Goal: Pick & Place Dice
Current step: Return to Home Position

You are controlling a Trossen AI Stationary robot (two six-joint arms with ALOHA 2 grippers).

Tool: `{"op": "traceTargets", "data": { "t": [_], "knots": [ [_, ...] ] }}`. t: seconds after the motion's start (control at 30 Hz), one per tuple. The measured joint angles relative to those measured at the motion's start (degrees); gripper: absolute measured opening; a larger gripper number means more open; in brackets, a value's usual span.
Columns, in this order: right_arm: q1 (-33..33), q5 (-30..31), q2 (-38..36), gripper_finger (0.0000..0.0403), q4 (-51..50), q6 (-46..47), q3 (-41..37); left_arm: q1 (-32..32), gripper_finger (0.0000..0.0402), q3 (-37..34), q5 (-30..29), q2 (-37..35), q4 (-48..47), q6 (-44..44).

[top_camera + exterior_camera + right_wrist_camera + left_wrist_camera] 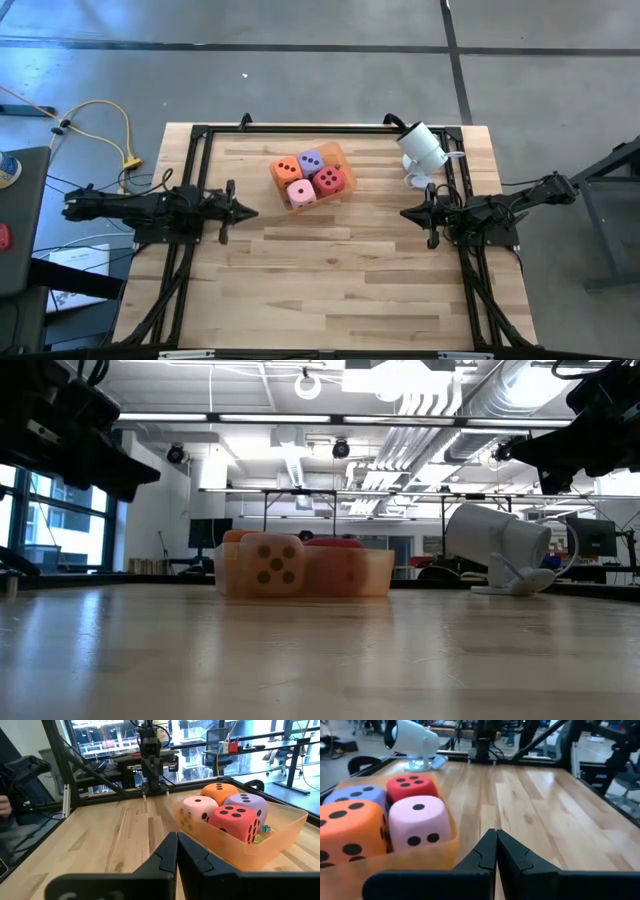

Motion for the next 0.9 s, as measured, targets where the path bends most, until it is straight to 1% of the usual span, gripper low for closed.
{"op": "traceTargets", "data": {
  "t": [0.33,0.53,0.77,0.9],
  "knots": [
    [0.0,0.0,0.0,0.0002,0.0,0.0,0.0,0.8,0.0,0.0,-0.2,1.2,1.8,1.5],
    [0.0,0.0,0.0,0.0002,0.0,0.0,0.0,0.8,0.0,0.0,-0.1,1.2,2.0,-1.7],
    [0.0,0.0,0.0,0.0002,0.0,0.0,0.0,0.8,0.0,0.0,-0.1,1.2,2.1,-1.8],
    [0.0,0.0,0.0,0.0002,0.0,0.0,0.0,-2.1,0.0,0.0,-1.2,0.5,2.1,-1.9]
  ]
}}
